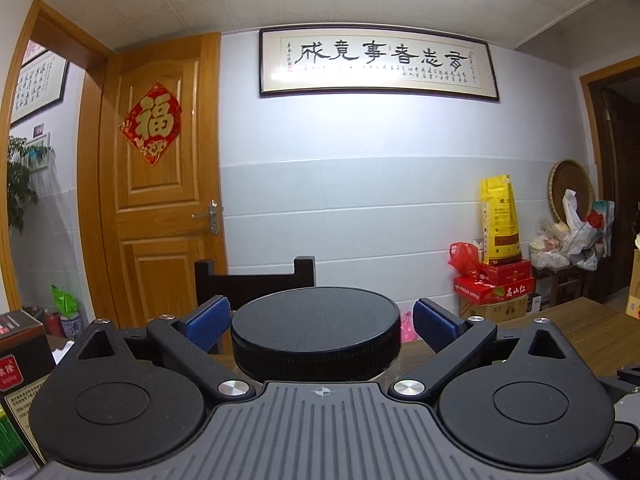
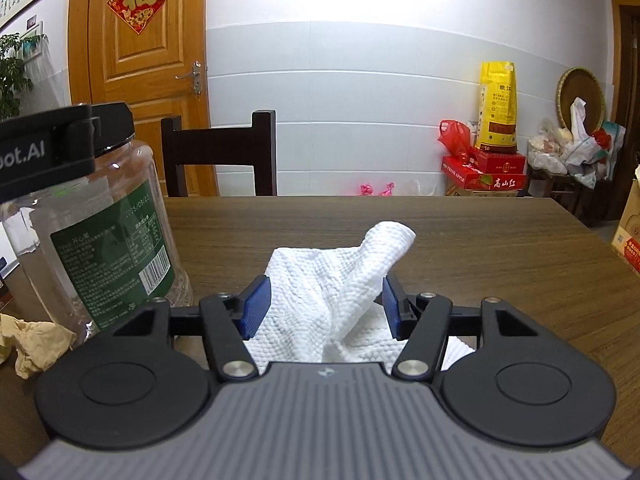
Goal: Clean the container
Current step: 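Set the jar on the table with the left gripper while the right gripper drops the towel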
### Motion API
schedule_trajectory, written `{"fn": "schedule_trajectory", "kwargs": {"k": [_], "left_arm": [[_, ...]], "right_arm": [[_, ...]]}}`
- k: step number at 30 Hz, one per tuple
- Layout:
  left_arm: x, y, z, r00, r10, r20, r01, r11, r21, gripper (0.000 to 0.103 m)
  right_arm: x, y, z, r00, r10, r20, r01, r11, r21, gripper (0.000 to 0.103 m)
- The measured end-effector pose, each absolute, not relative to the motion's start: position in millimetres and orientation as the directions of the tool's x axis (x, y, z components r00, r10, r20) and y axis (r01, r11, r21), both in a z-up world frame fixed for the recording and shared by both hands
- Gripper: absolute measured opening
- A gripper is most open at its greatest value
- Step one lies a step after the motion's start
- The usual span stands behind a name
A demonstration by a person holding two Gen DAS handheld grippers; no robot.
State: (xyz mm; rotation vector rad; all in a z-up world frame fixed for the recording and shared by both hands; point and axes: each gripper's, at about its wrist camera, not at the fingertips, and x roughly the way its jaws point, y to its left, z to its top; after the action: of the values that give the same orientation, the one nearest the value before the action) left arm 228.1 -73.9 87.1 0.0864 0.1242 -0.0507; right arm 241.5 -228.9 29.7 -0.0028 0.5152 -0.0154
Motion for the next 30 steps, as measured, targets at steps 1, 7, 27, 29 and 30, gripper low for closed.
{"fn": "schedule_trajectory", "kwargs": {"k": [1, 7, 27, 29, 30], "left_arm": [[226.2, -74.4, 87.4, 0.991, -0.046, -0.124, 0.057, 0.995, 0.087, 0.101], [217.0, -72.3, 91.9, 0.993, -0.044, -0.113, 0.053, 0.995, 0.082, 0.101], [139.1, -51.0, 103.5, 0.989, -0.05, -0.136, 0.059, 0.996, 0.067, 0.101], [129.8, -49.5, 103.2, 0.988, -0.05, -0.144, 0.06, 0.996, 0.066, 0.101], [125.3, -48.8, 103.0, 0.988, -0.051, -0.148, 0.061, 0.996, 0.065, 0.101]], "right_arm": [[240.1, -228.8, 28.8, 0.868, -0.017, -0.496, 0.014, 1.0, -0.01, 0.06], [232.9, -230.9, 29.2, 0.867, -0.02, -0.499, 0.016, 1.0, -0.012, 0.06], [157.5, -230.9, 62.9, 0.898, 0.02, -0.439, -0.022, 1.0, 0.0, 0.06], [148.0, -229.3, 65.4, 0.9, 0.024, -0.435, -0.029, 1.0, -0.005, 0.06], [143.5, -228.8, 66.6, 0.9, 0.026, -0.435, -0.033, 0.999, -0.007, 0.06]]}}
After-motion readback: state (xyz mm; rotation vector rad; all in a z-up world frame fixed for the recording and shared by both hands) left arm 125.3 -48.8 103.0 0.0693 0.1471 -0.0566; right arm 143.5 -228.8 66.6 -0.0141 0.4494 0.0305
